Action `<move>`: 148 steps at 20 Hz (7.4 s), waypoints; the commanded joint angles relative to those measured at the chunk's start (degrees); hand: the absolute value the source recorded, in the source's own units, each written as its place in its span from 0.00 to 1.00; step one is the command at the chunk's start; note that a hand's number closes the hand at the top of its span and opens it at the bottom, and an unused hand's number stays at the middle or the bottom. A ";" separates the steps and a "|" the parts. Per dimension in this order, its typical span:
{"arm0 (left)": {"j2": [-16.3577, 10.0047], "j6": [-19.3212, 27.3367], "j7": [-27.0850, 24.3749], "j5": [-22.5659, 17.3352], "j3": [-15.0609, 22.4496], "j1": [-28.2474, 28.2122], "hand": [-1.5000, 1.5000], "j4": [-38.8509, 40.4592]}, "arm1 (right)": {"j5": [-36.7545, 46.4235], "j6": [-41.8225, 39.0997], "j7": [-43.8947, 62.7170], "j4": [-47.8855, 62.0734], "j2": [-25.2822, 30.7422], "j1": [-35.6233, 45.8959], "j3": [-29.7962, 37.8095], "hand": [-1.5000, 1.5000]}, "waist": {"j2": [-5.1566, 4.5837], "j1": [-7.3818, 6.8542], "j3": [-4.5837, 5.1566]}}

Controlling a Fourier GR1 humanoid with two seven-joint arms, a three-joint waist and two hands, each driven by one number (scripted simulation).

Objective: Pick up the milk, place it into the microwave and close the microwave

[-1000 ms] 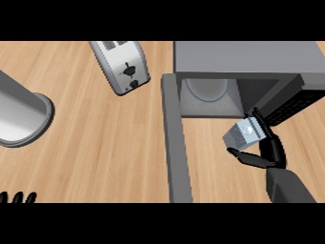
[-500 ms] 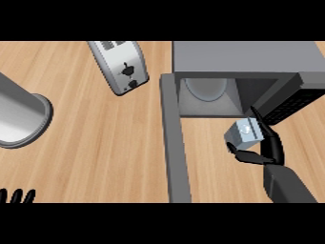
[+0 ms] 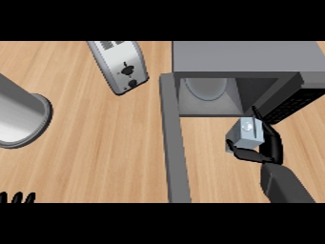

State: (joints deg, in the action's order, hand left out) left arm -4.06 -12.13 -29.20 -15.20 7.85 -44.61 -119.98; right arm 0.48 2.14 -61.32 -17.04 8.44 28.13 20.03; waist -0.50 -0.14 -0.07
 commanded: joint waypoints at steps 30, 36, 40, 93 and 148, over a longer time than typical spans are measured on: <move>-0.61 -0.50 0.87 -3.19 -1.31 -4.09 0.00 -3.17 | -6.85 -6.35 30.48 -68.75 -8.35 -32.92 -20.72 1.00 | 0.83 0.87 0.16; 0.80 -0.22 -1.64 0.07 1.64 -5.39 0.00 -1.58 | -4.09 7.97 34.25 -73.03 -8.42 -29.56 -27.84 1.00 | 0.59 -0.23 0.09; -0.17 -0.60 -1.59 -1.43 -0.62 -6.10 0.00 -2.55 | -1.22 6.40 35.59 -70.65 -7.91 -26.70 -23.91 1.00 | 0.58 -0.39 0.07; -3.56 -7.42 -0.96 -5.44 -6.52 1.22 0.00 5.10 | 1.01 37.74 12.52 6.63 3.30 28.81 -10.69 1.00 | -2.80 -7.77 -0.22; -4.87 -9.43 -2.66 -3.75 -8.15 4.78 0.00 8.92 | 2.55 20.47 11.26 8.48 -6.12 21.78 -8.16 0.00 | -1.55 -5.00 -0.24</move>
State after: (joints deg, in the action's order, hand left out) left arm -8.75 -20.67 -30.69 -18.89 0.28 -38.96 -112.21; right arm 5.69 28.00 -45.58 -7.56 4.50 52.58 9.50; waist -2.73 -5.65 -0.32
